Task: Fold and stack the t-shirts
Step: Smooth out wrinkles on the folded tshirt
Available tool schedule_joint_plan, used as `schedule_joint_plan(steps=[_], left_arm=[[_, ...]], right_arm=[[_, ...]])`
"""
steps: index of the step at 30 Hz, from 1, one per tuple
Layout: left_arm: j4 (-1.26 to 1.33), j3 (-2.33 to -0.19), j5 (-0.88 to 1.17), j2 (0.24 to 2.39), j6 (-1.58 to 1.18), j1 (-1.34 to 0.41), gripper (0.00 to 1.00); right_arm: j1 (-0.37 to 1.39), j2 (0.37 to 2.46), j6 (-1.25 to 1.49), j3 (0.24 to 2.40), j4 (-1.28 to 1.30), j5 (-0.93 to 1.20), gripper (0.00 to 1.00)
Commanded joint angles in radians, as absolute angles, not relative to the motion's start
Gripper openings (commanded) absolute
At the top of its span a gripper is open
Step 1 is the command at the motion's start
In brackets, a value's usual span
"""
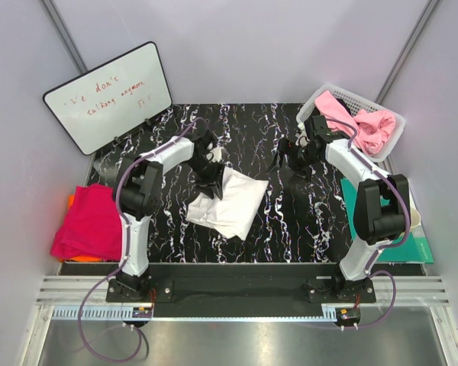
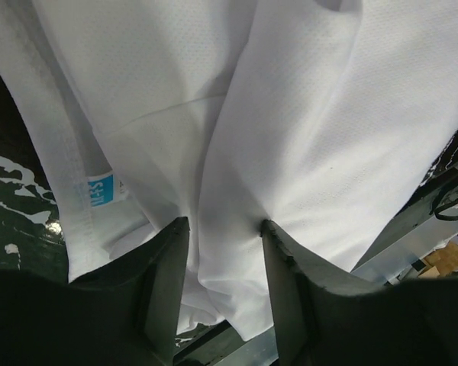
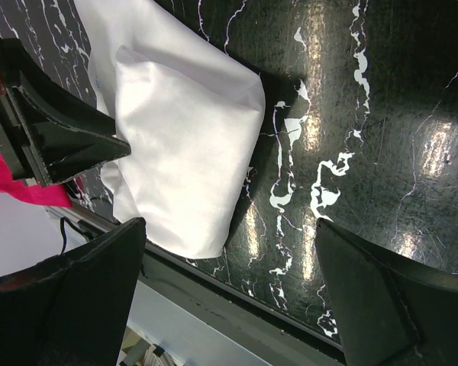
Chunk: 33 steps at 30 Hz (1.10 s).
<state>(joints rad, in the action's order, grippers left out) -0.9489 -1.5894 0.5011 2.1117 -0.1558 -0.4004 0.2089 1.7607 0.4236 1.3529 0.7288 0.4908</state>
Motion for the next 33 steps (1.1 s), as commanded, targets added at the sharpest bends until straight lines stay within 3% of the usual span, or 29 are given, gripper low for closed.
schedule_joint_plan(steps=[1, 4, 7, 21, 33], left_arm=[[-0.943, -1.640, 0.519, 2.129, -0.140, -0.410, 0.41], [-0.942, -1.644, 0.523, 2.141, -0.137, -0.416, 0.31], [-0.945, -1.651, 0.534, 2.145, -0.140, -0.419, 0.01], [-0.956, -1.671, 0.405, 1.858, -0.201, -0.407, 0.00], [-0.943, -1.511, 0.356, 1.908, -0.196, -0.287, 0.00]], right_arm=[[0.206, 1.717, 0.423, 1.359, 0.710, 0.500, 1.00], [0.206, 1.720, 0.425, 1.364, 0.710, 0.503, 1.00], [0.206, 1.718, 0.425, 1.365, 0.712, 0.503, 1.00], [0.206, 1.732, 0.419, 1.350, 0.707, 0.518, 1.00], [0.207, 1.758, 0.408, 1.364, 0.709, 0.540, 1.00]])
